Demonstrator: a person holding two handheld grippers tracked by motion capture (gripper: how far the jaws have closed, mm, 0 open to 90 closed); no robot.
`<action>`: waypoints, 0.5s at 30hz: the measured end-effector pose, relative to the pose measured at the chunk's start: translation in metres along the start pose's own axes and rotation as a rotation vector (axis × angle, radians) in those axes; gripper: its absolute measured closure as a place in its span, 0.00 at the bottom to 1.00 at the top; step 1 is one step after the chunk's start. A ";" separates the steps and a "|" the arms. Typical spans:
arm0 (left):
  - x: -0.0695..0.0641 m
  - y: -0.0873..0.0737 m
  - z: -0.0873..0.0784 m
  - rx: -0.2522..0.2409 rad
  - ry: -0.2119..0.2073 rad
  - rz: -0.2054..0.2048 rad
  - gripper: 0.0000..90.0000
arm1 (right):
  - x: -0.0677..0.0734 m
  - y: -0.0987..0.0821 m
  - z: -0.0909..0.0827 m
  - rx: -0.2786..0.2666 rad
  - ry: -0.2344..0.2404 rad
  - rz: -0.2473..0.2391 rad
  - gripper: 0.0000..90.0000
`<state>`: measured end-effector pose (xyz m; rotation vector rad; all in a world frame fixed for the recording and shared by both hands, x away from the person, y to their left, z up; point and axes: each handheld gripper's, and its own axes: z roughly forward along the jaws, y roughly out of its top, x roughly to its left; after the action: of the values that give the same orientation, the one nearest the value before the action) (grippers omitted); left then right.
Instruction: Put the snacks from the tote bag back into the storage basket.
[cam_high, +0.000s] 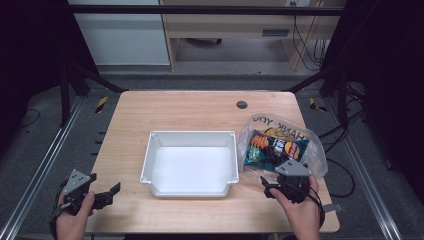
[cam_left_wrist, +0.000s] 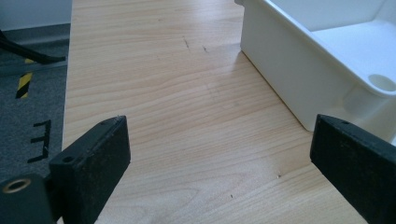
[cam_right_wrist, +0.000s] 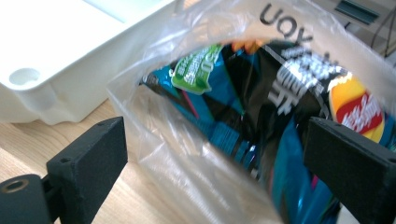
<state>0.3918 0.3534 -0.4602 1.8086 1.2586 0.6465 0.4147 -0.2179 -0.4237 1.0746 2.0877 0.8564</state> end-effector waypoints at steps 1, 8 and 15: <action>0.001 0.000 0.000 0.003 -0.003 -0.002 0.05 | 0.000 0.000 0.000 0.000 0.000 0.000 0.06; 0.004 -0.003 -0.005 0.021 -0.037 -0.051 0.05 | -0.025 0.022 -0.003 0.054 0.042 0.003 0.08; 0.003 -0.004 -0.014 0.013 -0.033 -0.066 0.05 | -0.049 0.040 0.002 0.070 0.067 -0.012 0.10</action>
<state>0.3799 0.3620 -0.4567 1.7732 1.2973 0.5707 0.4570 -0.2413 -0.3830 1.0821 2.1922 0.8300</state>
